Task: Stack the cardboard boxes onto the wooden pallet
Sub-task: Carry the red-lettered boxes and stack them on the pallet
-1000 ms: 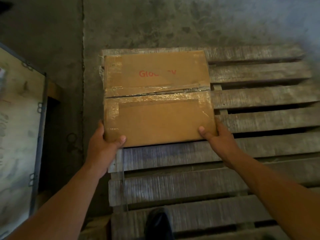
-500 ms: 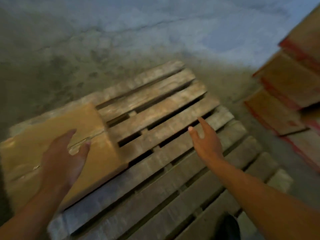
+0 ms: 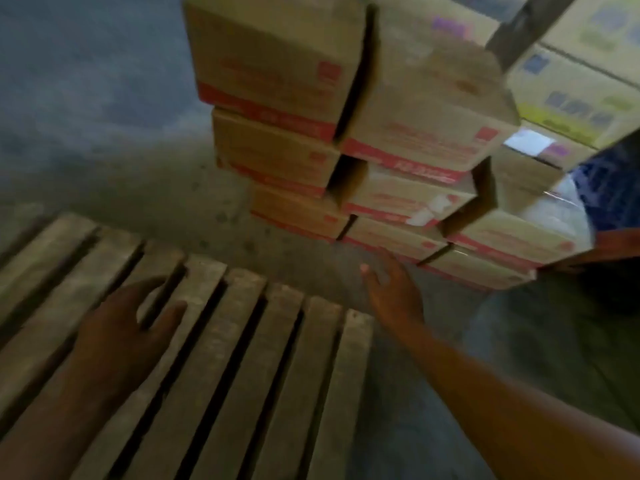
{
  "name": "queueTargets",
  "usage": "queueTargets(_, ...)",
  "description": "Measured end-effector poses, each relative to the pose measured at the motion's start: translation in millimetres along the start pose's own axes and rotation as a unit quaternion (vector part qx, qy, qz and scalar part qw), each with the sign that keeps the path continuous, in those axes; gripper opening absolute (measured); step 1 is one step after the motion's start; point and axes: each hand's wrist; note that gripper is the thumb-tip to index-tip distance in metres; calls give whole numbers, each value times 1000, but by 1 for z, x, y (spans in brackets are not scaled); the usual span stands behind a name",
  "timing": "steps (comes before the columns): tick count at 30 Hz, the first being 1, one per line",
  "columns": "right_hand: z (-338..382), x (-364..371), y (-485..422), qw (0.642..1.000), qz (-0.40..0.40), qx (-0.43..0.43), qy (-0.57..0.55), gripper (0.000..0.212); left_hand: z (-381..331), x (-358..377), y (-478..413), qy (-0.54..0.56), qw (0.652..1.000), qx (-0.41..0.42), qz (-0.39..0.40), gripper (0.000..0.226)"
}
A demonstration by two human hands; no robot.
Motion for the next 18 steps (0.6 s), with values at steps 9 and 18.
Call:
queueTargets(9,-115,-122,-91,984,-132,120,-6,46,-235,128,-59,22,986,104,125,49)
queueTargets(18,-192,-195,-207,952,-170,256,-18,58,-384,278,-126,88,958,174,212,54)
Point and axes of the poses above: each hand's wrist, its own y-axis away from the middle knuckle, its own x-axis out of the palm, z = x × y, and after that the axes turned 4 degrees about -z, right-handed
